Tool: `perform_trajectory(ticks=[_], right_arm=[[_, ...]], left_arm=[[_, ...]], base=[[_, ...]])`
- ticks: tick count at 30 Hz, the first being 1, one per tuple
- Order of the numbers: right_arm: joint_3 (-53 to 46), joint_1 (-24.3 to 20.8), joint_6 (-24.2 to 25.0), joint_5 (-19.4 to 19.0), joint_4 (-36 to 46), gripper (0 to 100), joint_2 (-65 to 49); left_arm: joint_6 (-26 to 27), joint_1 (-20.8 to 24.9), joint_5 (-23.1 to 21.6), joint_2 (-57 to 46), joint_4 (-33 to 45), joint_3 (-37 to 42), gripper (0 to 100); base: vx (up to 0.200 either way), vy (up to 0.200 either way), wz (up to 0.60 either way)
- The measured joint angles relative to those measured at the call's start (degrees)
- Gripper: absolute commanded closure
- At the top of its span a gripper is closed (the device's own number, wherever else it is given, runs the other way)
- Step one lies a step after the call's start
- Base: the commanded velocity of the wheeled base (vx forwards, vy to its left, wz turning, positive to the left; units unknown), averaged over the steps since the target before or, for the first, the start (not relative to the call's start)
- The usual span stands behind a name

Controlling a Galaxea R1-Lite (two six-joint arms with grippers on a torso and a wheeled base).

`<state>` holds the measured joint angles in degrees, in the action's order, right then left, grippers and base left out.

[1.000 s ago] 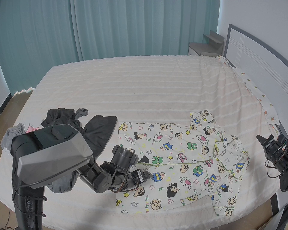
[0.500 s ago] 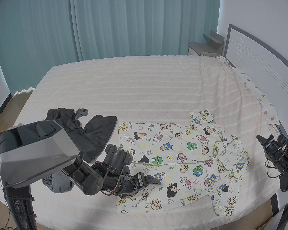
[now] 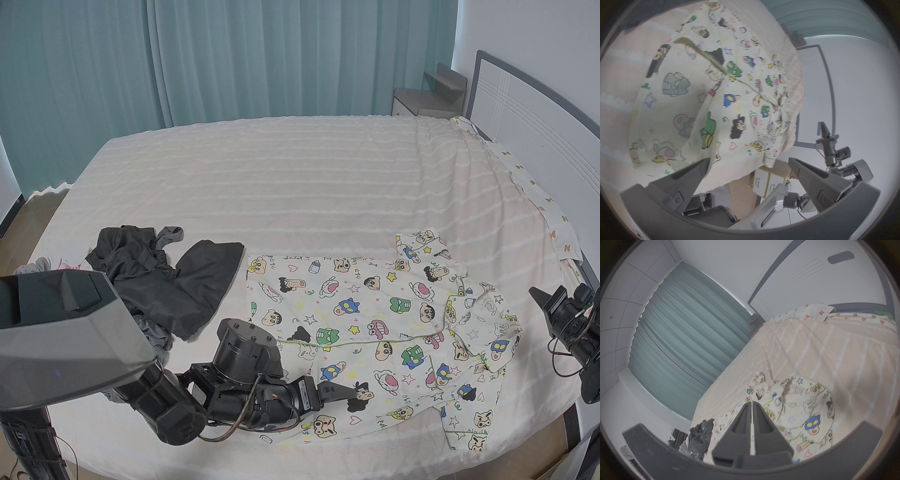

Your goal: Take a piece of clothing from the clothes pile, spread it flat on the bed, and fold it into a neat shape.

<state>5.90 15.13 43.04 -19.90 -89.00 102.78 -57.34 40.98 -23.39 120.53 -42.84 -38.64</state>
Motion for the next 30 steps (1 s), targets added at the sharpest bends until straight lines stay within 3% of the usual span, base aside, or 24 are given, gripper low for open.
perform_trajectory(ticks=[5, 16, 25, 30], right_arm=[[-1.4, -6.9, -0.2, 1.2, 0.0, 100, 1.3], [5.8, -31.3, -2.2, 10.2, 2.6, 100, 11.2], [19.1, -39.2, -2.6, 11.9, 19.7, 100, 17.2], [23.1, -42.8, -2.7, 12.2, 21.5, 100, 20.3]], left_arm=[[-0.8, 2.6, 2.3, 0.5, -6.8, 3.1, 0], [-1.1, 6.3, 7.6, 3.0, -10.4, 5.3, 0], [-1.5, 7.8, 10.7, 4.1, -12.6, 6.5, 0], [-2.9, 9.1, 14.2, 4.6, -13.1, 7.2, 0]], base=[[0.000, 0.000, 0.00], [0.000, 0.000, 0.00], [0.000, 0.000, 0.00], [0.000, 0.000, 0.00]])
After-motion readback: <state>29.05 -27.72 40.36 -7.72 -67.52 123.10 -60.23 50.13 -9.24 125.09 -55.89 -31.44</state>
